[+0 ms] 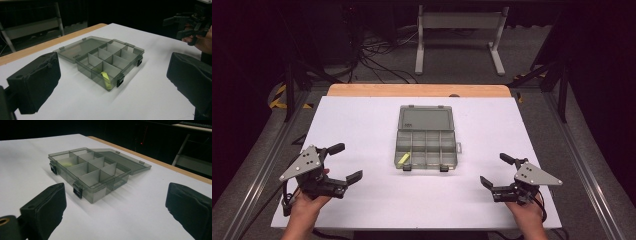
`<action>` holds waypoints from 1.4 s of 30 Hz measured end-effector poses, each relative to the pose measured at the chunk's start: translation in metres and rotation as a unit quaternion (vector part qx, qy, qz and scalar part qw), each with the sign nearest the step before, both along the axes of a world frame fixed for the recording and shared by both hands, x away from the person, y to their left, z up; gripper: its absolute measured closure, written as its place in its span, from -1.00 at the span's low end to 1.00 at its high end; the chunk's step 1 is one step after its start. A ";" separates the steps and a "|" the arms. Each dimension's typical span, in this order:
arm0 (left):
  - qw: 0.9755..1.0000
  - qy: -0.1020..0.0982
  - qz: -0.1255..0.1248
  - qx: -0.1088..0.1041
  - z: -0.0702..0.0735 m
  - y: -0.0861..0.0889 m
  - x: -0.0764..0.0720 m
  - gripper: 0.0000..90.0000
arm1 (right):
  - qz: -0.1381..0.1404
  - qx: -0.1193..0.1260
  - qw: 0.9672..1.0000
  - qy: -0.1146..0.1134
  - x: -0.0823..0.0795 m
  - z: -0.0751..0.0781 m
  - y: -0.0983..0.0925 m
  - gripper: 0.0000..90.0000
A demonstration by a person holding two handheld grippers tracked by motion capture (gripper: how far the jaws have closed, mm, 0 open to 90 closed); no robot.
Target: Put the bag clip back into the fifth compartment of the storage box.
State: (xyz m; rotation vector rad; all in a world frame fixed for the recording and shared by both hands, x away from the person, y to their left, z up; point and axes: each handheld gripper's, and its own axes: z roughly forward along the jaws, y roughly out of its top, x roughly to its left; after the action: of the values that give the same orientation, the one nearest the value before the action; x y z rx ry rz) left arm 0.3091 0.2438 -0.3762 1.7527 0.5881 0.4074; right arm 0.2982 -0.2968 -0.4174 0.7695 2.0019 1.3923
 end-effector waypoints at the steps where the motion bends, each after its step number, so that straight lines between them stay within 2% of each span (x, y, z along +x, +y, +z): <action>1: 1.000 0.001 -0.002 -0.005 -0.003 0.002 -0.001 -1.00 | 0.000 0.000 1.000 0.000 0.000 0.000 0.000 -0.91; 3: 1.000 -0.008 0.001 -0.017 -0.009 0.007 -0.003 -1.00 | 0.001 0.000 1.000 -0.001 0.000 0.000 0.000 -0.91; 5: 1.000 -0.016 0.005 -0.018 -0.014 0.010 -0.003 -1.00 | 0.003 -0.001 1.000 -0.001 0.001 -0.001 0.001 -0.91; 7: 1.000 -0.013 0.011 -0.018 -0.018 0.012 -0.004 -1.00 | 0.003 -0.003 1.000 -0.002 0.001 -0.001 0.001 -0.91; 10: 0.999 -0.020 0.014 -0.027 -0.026 0.016 -0.005 -0.99 | 0.003 -0.003 1.000 -0.003 0.000 -0.001 0.001 -0.92; 15: 0.999 -0.028 0.021 -0.027 -0.036 0.020 -0.006 -0.99 | 0.001 0.000 1.000 -0.003 -0.001 -0.001 0.000 -0.93; 21: 0.998 -0.049 0.030 -0.025 -0.050 0.023 -0.007 -0.99 | 0.004 0.001 1.000 -0.009 -0.001 -0.002 0.001 -0.96; 27: 0.998 -0.049 0.035 -0.021 -0.062 0.024 -0.006 -1.00 | 0.005 -0.002 1.000 -0.011 -0.002 -0.004 0.000 -0.98; 30: 0.998 -0.039 0.031 -0.049 -0.070 0.029 -0.003 -0.99 | 0.008 -0.002 1.000 -0.015 -0.002 -0.005 0.000 -0.99; 31: 0.997 -0.042 0.036 -0.054 -0.073 0.031 -0.003 -0.99 | 0.008 -0.003 1.000 -0.015 -0.002 -0.006 0.000 -0.99; 34: 0.997 -0.036 0.043 -0.051 -0.075 0.033 -0.002 -0.99 | 0.011 -0.004 1.000 -0.012 -0.001 -0.009 0.000 -1.00; 37: 0.997 -0.039 0.044 -0.044 -0.076 0.032 -0.002 -1.00 | 0.014 0.001 1.000 -0.006 0.000 -0.012 0.000 -1.00; 40: 0.998 -0.043 0.042 -0.018 -0.079 0.028 -0.001 -1.00 | 0.019 0.001 1.000 -0.002 0.002 -0.017 0.001 -1.00; 42: 0.998 -0.043 0.042 -0.014 -0.081 0.027 0.001 -1.00 | 0.020 0.007 1.000 0.004 0.003 -0.019 0.000 -1.00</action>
State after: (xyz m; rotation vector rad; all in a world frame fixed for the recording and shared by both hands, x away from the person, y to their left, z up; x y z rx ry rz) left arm 0.3098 0.2709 -0.4568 1.6795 0.6053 0.5277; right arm 0.3009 -0.2963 -0.4364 0.7451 2.0264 1.4294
